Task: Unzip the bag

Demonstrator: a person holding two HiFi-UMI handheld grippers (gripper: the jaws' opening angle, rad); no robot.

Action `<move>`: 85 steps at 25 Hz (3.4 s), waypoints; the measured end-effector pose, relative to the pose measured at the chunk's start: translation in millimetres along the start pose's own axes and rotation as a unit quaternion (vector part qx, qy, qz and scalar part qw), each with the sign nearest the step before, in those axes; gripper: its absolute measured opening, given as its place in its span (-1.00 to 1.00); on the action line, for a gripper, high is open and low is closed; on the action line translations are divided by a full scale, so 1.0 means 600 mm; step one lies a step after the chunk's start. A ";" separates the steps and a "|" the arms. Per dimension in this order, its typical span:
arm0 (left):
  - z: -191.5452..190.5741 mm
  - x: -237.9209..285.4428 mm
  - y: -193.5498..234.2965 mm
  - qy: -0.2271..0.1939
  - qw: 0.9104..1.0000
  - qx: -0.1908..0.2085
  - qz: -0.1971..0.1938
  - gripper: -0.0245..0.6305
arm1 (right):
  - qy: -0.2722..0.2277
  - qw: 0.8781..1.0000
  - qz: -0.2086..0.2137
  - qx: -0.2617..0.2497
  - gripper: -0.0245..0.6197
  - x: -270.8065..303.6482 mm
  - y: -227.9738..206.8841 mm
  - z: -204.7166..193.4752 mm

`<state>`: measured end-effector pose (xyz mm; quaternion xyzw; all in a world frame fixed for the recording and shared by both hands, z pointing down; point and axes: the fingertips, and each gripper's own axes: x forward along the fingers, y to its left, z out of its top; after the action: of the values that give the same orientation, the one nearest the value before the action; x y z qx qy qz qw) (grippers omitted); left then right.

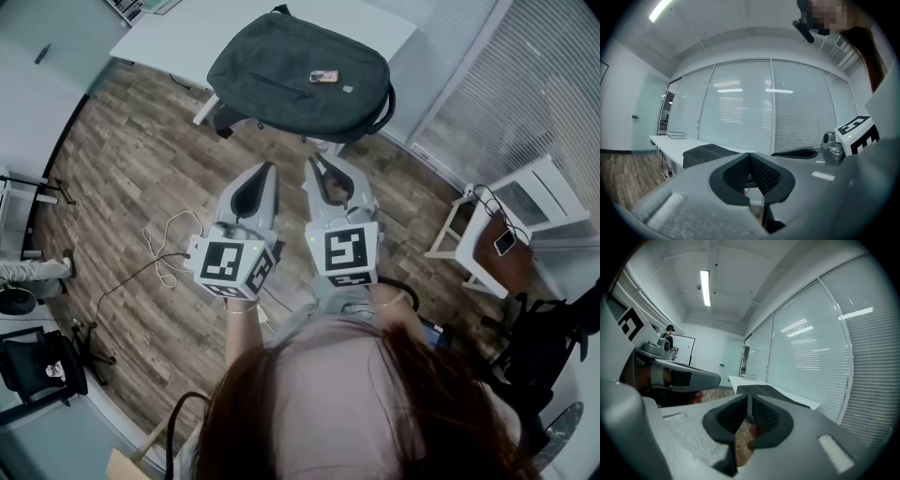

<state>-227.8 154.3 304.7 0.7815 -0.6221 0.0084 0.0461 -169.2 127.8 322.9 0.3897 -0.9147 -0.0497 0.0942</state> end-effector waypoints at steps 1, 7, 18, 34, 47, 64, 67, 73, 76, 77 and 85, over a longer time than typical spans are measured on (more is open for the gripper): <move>-0.003 0.005 0.005 0.000 1.000 -0.001 0.001 -0.92 | 0.003 1.000 0.000 0.001 -0.82 0.007 -0.001 -0.005; -0.021 0.032 0.037 0.003 1.000 -0.010 0.008 -0.92 | 0.022 1.000 0.000 -0.002 -0.81 0.049 -0.001 -0.037; -0.068 0.091 0.088 0.018 1.000 -0.009 -0.024 -0.92 | 0.072 0.997 -0.038 -0.015 -0.77 0.110 0.001 -0.104; -0.140 0.176 0.138 0.053 0.994 -0.005 -0.097 -0.92 | 0.120 0.987 -0.104 0.004 -0.73 0.193 0.001 -0.202; -0.179 0.248 0.152 0.070 0.988 -0.004 -0.138 -0.92 | 0.128 0.979 -0.155 0.041 -0.69 0.233 -0.004 -0.250; -0.227 0.289 0.151 0.122 0.979 -0.032 -0.162 -0.92 | 0.109 0.967 -0.227 0.036 -0.89 0.226 -0.022 -0.252; -0.233 0.293 0.152 0.135 0.979 -0.027 -0.153 -0.92 | 0.131 0.967 -0.215 0.028 -0.90 0.220 -0.020 -0.256; -0.238 0.296 0.152 0.150 0.978 -0.026 -0.145 -0.92 | 0.150 0.966 -0.209 0.018 -0.90 0.209 -0.030 -0.256; -0.239 0.296 0.152 0.152 0.978 -0.025 -0.139 -0.92 | 0.155 0.966 -0.207 0.016 -0.90 0.203 -0.037 -0.258; -0.240 0.296 0.153 0.153 0.979 -0.024 -0.137 -0.92 | 0.156 0.966 -0.206 0.017 -0.90 0.202 -0.040 -0.258; -0.242 0.297 0.153 0.157 0.980 -0.025 -0.121 -0.92 | 0.158 0.966 -0.204 0.018 -0.90 0.183 -0.061 -0.269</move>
<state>-270.6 -27.2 467.6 0.8386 -0.5080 0.1094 0.1636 -183.8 20.1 489.0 0.5724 -0.7903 0.0105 0.2186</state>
